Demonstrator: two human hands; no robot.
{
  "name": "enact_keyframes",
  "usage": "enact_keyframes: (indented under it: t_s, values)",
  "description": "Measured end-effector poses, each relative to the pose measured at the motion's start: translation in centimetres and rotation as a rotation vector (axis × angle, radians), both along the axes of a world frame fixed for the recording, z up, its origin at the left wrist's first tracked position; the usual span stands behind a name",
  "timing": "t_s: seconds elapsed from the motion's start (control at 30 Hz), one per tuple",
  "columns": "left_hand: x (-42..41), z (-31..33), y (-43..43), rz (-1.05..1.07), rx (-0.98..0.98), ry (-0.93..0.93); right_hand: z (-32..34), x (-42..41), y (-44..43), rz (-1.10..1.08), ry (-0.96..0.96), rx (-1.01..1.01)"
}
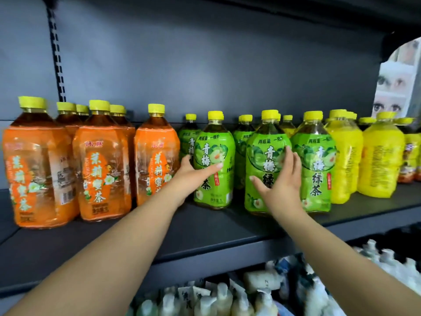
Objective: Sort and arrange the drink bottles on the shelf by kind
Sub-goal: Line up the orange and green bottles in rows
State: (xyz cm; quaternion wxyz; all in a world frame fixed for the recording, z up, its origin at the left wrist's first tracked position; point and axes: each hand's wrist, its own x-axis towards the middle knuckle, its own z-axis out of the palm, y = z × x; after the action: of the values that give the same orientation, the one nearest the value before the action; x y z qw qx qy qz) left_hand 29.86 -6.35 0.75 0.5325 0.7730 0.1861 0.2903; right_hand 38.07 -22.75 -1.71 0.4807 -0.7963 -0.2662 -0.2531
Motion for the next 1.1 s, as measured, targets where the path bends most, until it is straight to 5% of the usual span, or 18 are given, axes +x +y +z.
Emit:
enact_keyframes:
  t_s: [0.17,0.47,0.7,0.9,1.0,1.1]
  values:
    - [3.5,-0.2,0.8,0.028,-0.102,-0.070,-1.7,1.9,0.1,0.163,-0.070,0.154]
    - [2.4,0.4,-2.9,0.485,0.123,-0.036,-1.7,2.9,-0.3,0.333,-0.112,0.216]
    - [-1.8,-0.7,-4.8,0.570,0.238,-0.044,-1.7,2.7,-0.3,0.298,-0.071,0.224]
    - [-6.3,-1.8,-4.5,0.589,0.224,-0.276,-2.6,-0.4,0.7,0.304,-0.514,0.254]
    - [-8.5,-2.3,-3.7,0.673,0.241,-0.324,-2.0,-2.6,2.8,0.529,-0.220,0.148]
    - [-9.8,-2.3,-2.6,0.728,0.244,-0.360,-0.9,-2.2,6.5,0.563,0.343,0.130]
